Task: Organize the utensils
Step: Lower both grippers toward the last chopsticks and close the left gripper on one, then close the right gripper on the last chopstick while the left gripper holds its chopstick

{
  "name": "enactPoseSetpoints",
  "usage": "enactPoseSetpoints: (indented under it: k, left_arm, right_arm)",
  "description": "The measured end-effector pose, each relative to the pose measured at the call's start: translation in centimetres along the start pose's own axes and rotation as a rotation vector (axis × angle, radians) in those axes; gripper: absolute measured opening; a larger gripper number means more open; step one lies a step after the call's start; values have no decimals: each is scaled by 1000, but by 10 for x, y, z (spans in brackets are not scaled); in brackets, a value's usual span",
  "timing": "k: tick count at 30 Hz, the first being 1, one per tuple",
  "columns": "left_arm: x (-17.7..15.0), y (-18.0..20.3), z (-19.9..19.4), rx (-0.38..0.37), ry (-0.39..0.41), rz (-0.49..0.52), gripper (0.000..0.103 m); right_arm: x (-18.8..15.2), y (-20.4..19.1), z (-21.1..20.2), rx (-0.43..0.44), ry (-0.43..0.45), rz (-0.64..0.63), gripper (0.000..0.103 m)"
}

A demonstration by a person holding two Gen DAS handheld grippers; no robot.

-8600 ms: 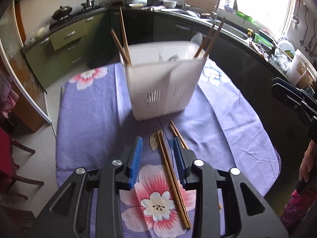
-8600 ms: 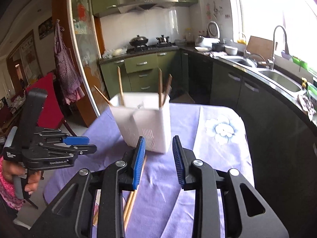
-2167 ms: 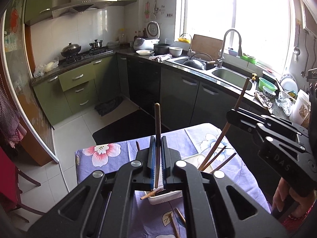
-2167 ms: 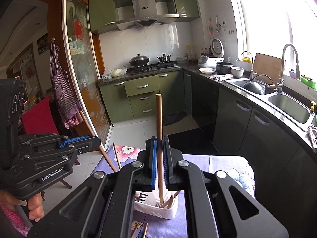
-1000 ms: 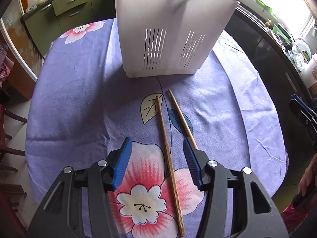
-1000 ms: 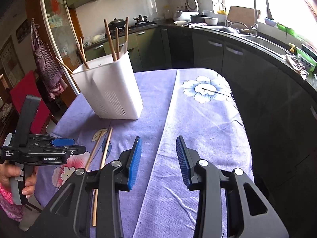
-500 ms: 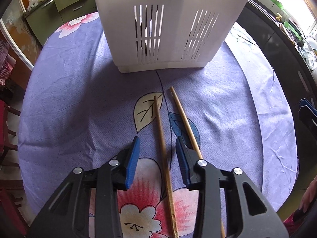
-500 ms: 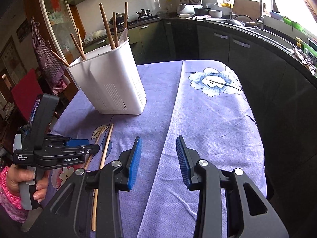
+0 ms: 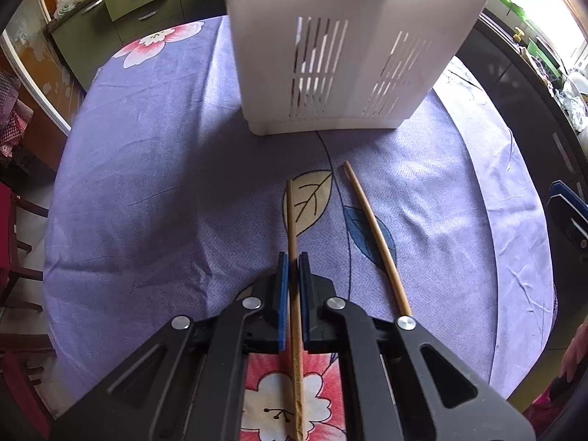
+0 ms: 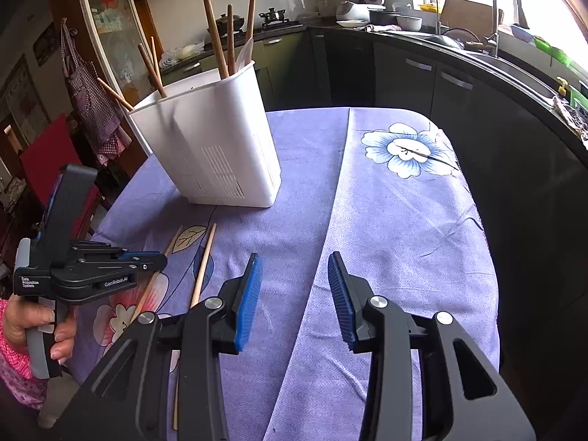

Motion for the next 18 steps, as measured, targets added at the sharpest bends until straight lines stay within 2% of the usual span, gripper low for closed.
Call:
enactPoseSetpoints:
  k: [4,9,14,18]
  left_arm:
    - [-2,-15,-22,-17,46,-19,6]
    - [-5,-30,-52,-28,113,-34,5]
    - [-8,-34,-68,-46,147,-34,5]
    - [-11,-32,-74,-63,157,-24,5]
  right_arm:
    - [-3,-20,13,22,-30,-45,38]
    - [-11,-63,46,54,-98,-138,38]
    - [-19,-98,85,50,-162,-205,38]
    - [-21,-109,107,22,-201,-230,38]
Point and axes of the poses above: each gripper's, at about its wrist camera, not at the fingertips, and z roughly the way its jaws point, y to its right, x to its top, the point moved 10 cm from there along z, roughly the way its jaws point, and after that the axes turned 1 degree about y, right-handed, at the moved point
